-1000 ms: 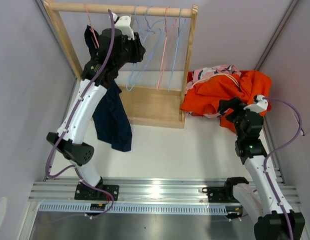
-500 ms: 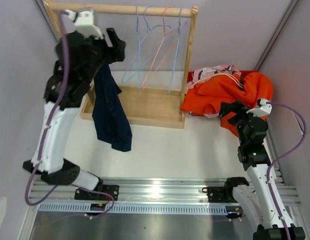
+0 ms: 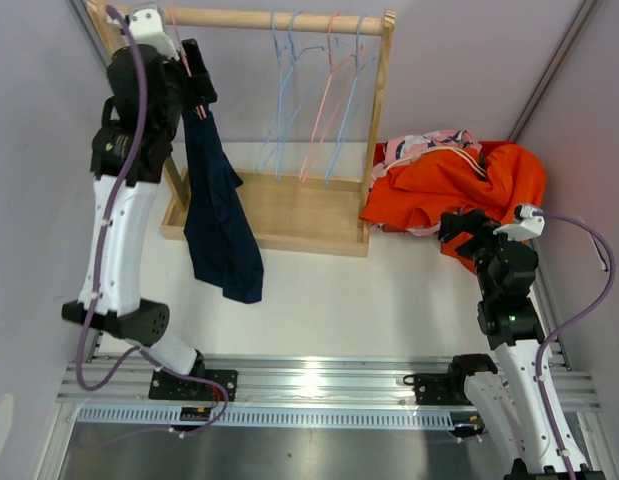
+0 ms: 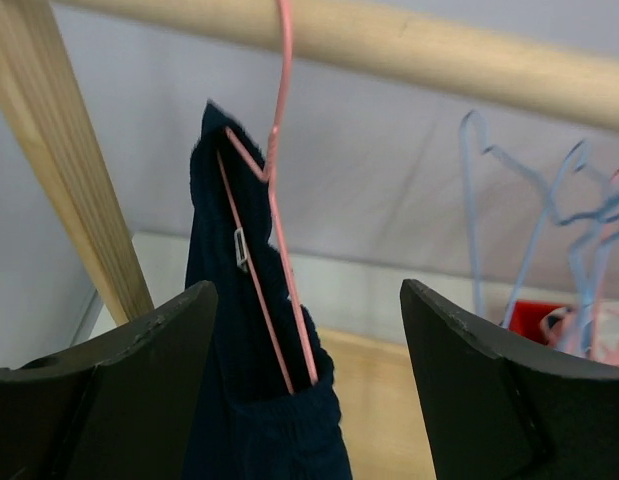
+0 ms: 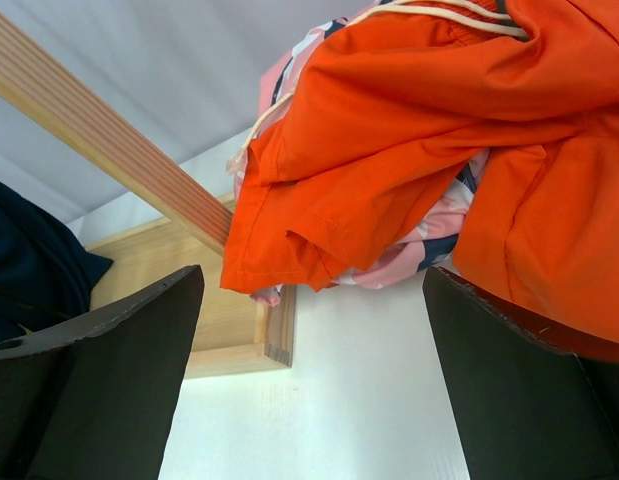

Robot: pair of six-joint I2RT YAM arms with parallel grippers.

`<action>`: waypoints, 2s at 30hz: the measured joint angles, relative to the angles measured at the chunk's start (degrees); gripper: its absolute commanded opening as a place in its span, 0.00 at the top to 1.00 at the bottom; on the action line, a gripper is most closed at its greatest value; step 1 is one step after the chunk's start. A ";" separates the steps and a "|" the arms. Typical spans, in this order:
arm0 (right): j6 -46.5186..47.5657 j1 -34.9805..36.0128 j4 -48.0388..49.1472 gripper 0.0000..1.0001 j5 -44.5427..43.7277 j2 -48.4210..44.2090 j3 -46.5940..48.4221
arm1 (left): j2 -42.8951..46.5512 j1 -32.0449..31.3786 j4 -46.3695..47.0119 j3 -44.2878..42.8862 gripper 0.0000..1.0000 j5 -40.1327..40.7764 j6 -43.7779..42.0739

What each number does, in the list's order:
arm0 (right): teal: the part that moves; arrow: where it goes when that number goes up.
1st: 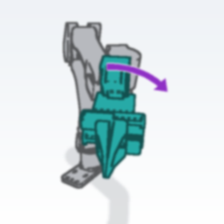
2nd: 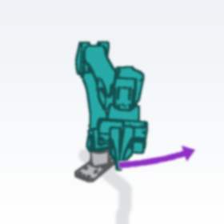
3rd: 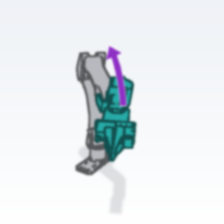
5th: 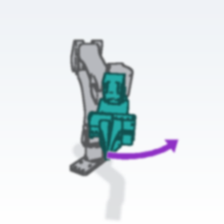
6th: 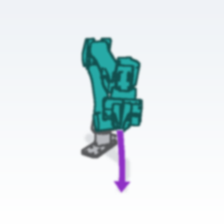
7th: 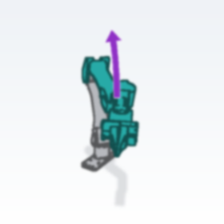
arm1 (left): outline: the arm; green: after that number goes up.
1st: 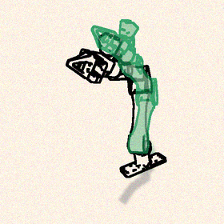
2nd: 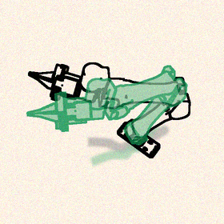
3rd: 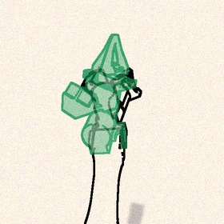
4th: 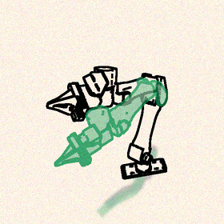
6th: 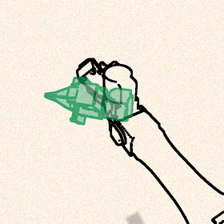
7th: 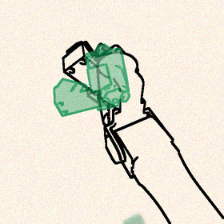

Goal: Remove the shorts from the hanger

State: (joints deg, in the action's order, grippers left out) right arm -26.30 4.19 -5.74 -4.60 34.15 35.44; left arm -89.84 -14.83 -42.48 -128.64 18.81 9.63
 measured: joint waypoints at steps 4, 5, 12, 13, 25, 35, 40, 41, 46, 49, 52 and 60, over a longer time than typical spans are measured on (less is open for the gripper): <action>0.52 0.00 -0.94 0.01 -0.02 -0.55 0.00 | -7.15 2.25 -2.23 -2.80 0.22 -1.62 0.85; 0.66 0.00 -1.18 0.01 -0.02 -0.63 0.00 | -8.68 2.54 -2.86 -3.63 0.22 -1.95 0.94; 1.36 0.00 -2.60 0.01 -0.07 -0.72 0.00 | -13.94 2.99 -4.87 -7.50 0.37 -3.02 1.99; 1.42 0.00 -2.67 0.00 -0.07 -0.72 0.00 | -14.10 3.02 -4.92 -7.67 0.39 -3.13 2.14; 1.51 0.00 -2.91 0.01 -0.07 -0.68 0.00 | -14.10 3.23 -6.10 -7.67 1.00 -2.93 3.41; 2.05 0.15 -6.23 0.01 1.60 0.35 10.19 | -13.88 3.23 -8.76 -10.32 1.00 -6.27 3.96; 1.79 1.49 -3.48 0.01 8.81 4.17 24.74 | -10.03 3.23 -9.92 -10.95 1.00 -9.62 5.53; 1.36 2.16 -1.99 0.01 11.08 4.72 26.97 | -8.59 3.23 -10.03 -10.64 1.00 -10.16 5.92; -0.44 10.95 5.66 0.01 20.20 8.20 33.07 | 0.17 3.23 -9.44 -7.56 1.00 -13.03 7.30; 3.87 28.13 6.51 0.01 16.70 13.60 37.22 | 5.75 3.23 -8.39 -3.39 1.00 -13.86 7.63; 12.92 51.32 5.07 0.01 4.09 23.37 44.11 | 9.46 3.23 -7.58 0.61 1.00 -14.73 7.93; 24.00 69.72 3.06 0.01 -13.31 50.42 55.65 | 10.25 3.23 -7.37 6.78 1.00 -15.52 7.74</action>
State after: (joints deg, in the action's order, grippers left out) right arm -2.31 73.91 -2.68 -17.91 84.58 91.09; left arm -79.59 -11.60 -49.84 -121.86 3.29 17.37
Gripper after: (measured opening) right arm 0.993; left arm 0.025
